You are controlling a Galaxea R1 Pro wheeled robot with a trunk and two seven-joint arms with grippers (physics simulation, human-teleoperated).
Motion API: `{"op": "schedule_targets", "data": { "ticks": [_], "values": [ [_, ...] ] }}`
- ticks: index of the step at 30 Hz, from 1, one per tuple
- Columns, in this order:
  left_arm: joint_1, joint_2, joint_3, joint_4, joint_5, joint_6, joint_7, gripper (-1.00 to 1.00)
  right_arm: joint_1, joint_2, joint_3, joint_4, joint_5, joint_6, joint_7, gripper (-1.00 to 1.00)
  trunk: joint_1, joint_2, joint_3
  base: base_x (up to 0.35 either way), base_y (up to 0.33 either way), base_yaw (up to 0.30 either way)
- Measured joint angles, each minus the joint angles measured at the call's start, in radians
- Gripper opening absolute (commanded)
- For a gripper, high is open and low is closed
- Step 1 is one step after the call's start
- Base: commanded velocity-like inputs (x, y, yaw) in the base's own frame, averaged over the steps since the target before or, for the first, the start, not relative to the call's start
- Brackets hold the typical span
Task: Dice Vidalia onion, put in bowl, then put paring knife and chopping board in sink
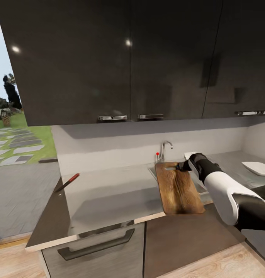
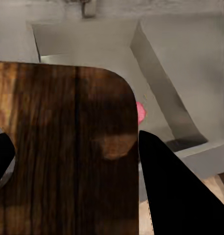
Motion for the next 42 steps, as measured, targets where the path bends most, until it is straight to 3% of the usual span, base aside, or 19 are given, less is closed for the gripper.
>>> {"op": "schedule_targets", "data": {
  "ticks": [1,2,3,4,6,11,17,32,37,42],
  "values": [
    [0.000,0.000,0.000,0.005,0.000,0.000,0.000,1.00,0.000,0.023,-0.034,-0.024,-0.026,0.005,-0.090,-1.00,0.000,0.000,0.000,0.000,0.000,0.000],
    [0.000,0.000,0.000,0.008,-0.001,0.000,0.000,1.00,0.000,0.040,-0.077,-0.042,-0.081,0.005,-0.187,-1.00,0.000,0.000,0.000,0.000,0.000,0.000],
    [0.000,0.000,0.000,0.009,-0.001,0.000,0.000,1.00,0.000,0.044,-0.083,-0.045,-0.092,0.006,-0.221,-1.00,0.000,0.000,0.000,0.000,0.000,0.000],
    [0.000,0.000,0.000,0.012,-0.001,0.000,0.000,1.00,0.000,0.060,-0.111,-0.053,-0.153,0.004,-0.325,-1.00,0.000,0.000,0.000,0.000,0.000,0.000],
    [0.000,0.000,0.000,0.014,-0.001,0.000,0.000,1.00,0.000,0.080,-0.131,-0.057,-0.231,-0.012,-0.448,-1.00,0.000,0.000,0.000,0.000,0.000,0.000],
    [0.000,0.000,0.001,0.016,0.000,0.000,0.000,1.00,0.000,0.096,-0.143,-0.055,-0.367,-0.078,-0.603,-1.00,0.000,0.000,0.000,0.000,0.000,0.000],
    [0.000,0.000,0.001,0.016,-0.001,0.000,0.000,1.00,0.000,0.091,-0.145,-0.021,-0.418,-0.094,-0.647,-1.00,0.000,0.000,0.000,0.000,0.000,0.000],
    [0.000,0.000,0.000,0.013,-0.002,-0.007,0.000,1.00,0.000,0.092,-0.147,0.014,-0.419,-0.109,-0.651,-1.00,0.000,0.000,0.000,0.000,0.000,0.186],
    [0.000,-0.001,-0.005,0.011,-0.001,-0.143,0.002,1.00,0.000,0.092,-0.148,0.027,-0.419,-0.145,-0.651,-1.00,0.000,0.000,0.000,0.000,0.000,0.282],
    [0.000,-0.002,-0.007,0.013,-0.001,-0.184,0.003,1.00,0.000,0.091,-0.148,0.029,-0.418,-0.149,-0.652,-1.00,0.000,0.000,0.000,0.000,0.000,0.283]
  ]
}}
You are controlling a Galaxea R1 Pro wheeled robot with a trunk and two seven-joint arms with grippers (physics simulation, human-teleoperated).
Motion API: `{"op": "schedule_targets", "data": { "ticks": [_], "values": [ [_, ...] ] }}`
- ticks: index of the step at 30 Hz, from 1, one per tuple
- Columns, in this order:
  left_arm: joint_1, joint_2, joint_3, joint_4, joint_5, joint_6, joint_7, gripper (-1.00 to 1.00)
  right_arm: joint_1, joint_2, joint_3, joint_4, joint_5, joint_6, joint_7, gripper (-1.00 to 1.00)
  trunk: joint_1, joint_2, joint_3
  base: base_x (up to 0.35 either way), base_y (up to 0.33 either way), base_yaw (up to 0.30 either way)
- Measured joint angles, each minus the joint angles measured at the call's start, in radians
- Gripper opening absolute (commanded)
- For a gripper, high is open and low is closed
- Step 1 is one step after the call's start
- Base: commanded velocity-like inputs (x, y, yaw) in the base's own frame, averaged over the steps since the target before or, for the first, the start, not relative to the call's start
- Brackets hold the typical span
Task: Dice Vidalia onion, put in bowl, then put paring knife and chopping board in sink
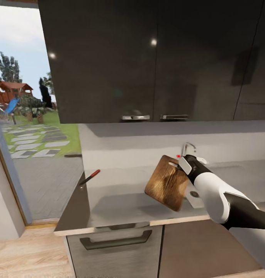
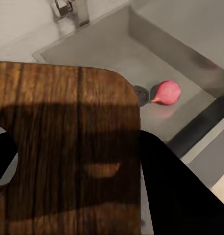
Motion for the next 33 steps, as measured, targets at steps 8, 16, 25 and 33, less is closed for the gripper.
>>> {"op": "schedule_targets", "data": {
  "ticks": [8,16,25,33],
  "values": [
    [0.000,0.001,0.001,0.002,0.002,-0.005,0.003,1.00,0.000,-0.001,-0.003,0.059,-0.124,-0.134,-0.150,-1.00,0.000,0.000,0.000,0.000,0.000,0.283],
    [0.000,0.001,0.004,0.020,0.002,-0.005,0.004,1.00,0.000,-0.026,0.019,0.178,-0.217,-0.323,-0.199,-1.00,0.000,0.000,0.000,0.000,0.154,0.283],
    [0.000,0.001,0.004,0.022,0.003,-0.005,0.004,1.00,0.001,-0.065,0.011,0.221,-0.312,-0.387,-0.250,-1.00,0.000,0.000,0.000,0.000,0.292,0.248],
    [0.000,0.002,0.005,0.030,0.003,-0.003,0.005,1.00,0.027,-0.091,0.013,0.222,-0.411,-0.392,-0.261,-1.00,0.000,0.000,0.000,0.000,0.073,0.076]
  ]
}}
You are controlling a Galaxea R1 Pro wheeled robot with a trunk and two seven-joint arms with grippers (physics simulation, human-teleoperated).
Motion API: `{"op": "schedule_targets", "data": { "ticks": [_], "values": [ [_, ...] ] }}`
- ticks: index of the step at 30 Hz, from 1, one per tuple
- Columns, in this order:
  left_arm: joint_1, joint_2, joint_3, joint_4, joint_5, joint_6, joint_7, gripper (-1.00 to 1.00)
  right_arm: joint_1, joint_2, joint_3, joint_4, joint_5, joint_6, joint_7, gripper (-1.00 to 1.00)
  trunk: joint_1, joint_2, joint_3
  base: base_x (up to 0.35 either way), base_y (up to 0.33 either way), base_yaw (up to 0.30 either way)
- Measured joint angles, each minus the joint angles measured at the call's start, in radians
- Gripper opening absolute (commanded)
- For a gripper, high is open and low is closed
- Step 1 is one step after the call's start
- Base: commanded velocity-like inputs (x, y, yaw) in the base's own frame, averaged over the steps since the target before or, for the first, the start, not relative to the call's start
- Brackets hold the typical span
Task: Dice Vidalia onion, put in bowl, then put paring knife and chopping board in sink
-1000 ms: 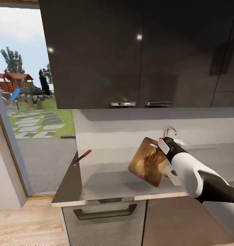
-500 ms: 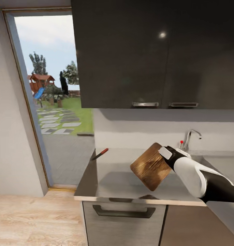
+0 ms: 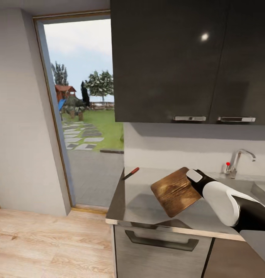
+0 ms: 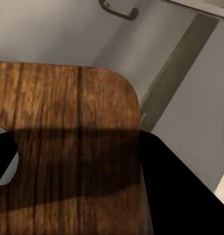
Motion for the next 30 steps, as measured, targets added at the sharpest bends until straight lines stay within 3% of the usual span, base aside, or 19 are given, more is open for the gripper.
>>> {"op": "schedule_targets", "data": {
  "ticks": [7,14,24,30],
  "values": [
    [0.000,-0.001,0.000,0.003,0.000,0.001,0.000,1.00,0.002,-0.003,-0.001,0.000,-0.004,0.000,-0.006,-1.00,0.000,0.000,0.000,0.000,0.015,-0.045],
    [0.000,-0.002,0.000,0.003,0.000,0.002,-0.001,1.00,0.003,-0.021,0.005,0.000,-0.004,0.000,-0.022,-1.00,0.000,0.000,0.000,0.000,0.215,-0.254],
    [0.000,-0.003,0.000,0.003,0.000,0.002,-0.001,1.00,0.003,-0.019,0.000,-0.001,-0.006,0.003,-0.051,-1.00,0.000,0.000,0.000,0.000,0.140,-0.202],
    [0.000,-0.007,0.001,0.003,0.000,0.004,0.000,1.00,0.003,-0.019,-0.003,-0.019,-0.032,0.011,-0.164,-1.00,0.000,0.000,0.000,0.000,0.003,-0.009]
  ]
}}
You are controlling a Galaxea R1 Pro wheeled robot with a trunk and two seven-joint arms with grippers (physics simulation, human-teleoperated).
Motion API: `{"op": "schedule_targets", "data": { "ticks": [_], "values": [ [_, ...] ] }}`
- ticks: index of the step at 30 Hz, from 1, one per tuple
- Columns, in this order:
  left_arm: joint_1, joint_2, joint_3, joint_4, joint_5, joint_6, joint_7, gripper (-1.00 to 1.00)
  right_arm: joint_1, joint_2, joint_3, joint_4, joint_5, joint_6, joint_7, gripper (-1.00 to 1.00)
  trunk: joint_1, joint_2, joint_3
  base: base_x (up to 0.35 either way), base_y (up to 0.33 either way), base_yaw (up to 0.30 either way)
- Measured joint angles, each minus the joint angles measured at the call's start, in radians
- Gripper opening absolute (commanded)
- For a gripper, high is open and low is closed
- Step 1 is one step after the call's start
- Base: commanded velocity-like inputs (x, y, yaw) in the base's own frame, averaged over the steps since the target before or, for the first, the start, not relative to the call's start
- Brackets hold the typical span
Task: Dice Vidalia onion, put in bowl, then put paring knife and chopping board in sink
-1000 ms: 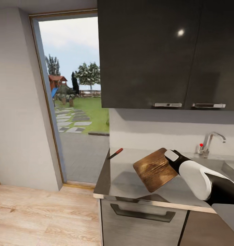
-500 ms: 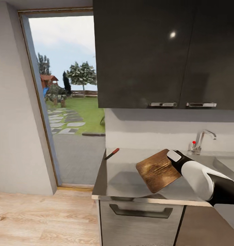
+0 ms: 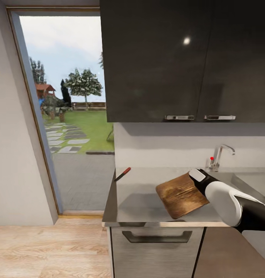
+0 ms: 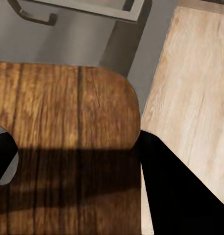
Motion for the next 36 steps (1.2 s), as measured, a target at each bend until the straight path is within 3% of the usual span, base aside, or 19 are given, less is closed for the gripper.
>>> {"op": "schedule_targets", "data": {
  "ticks": [3,7,10,12,14,18,26,36],
  "values": [
    [0.000,0.000,0.000,0.000,0.000,0.001,0.000,1.00,0.000,-0.002,-0.001,-0.022,-0.018,0.015,-0.051,-1.00,0.000,0.000,0.000,0.000,0.001,-0.002],
    [0.000,-0.001,0.000,0.010,0.000,0.001,0.000,1.00,0.000,0.001,-0.021,-0.118,-0.038,0.119,-0.092,-1.00,0.000,0.000,0.000,0.000,0.000,0.000],
    [0.000,-0.001,0.000,0.017,-0.001,0.002,0.000,1.00,-0.001,0.004,-0.020,-0.193,-0.117,0.181,-0.153,-1.00,0.000,0.000,0.000,0.000,0.000,0.000],
    [0.000,-0.001,0.000,0.019,-0.001,0.002,-0.001,1.00,-0.001,0.008,-0.013,-0.249,-0.192,0.193,-0.237,-1.00,0.000,0.000,0.000,0.009,0.000,0.000],
    [0.000,-0.001,0.000,0.020,-0.001,0.002,-0.001,1.00,0.000,0.013,-0.008,-0.277,-0.229,0.196,-0.285,-1.00,0.000,0.000,0.000,0.069,0.000,0.000],
    [0.000,-0.001,0.000,0.020,-0.001,0.002,-0.001,1.00,0.000,0.017,-0.003,-0.285,-0.248,0.195,-0.312,-1.00,0.000,0.000,0.000,0.168,0.018,0.000],
    [0.000,-0.001,0.000,0.020,-0.001,0.001,-0.001,1.00,0.000,0.020,-0.005,-0.276,-0.247,0.190,-0.321,-1.00,0.000,0.000,0.000,0.255,0.022,0.000],
    [0.000,-0.001,0.000,0.020,-0.001,0.002,0.000,1.00,0.000,0.014,-0.013,-0.150,-0.240,0.079,-0.317,-1.00,0.000,0.000,0.000,0.187,0.000,0.000]
  ]
}}
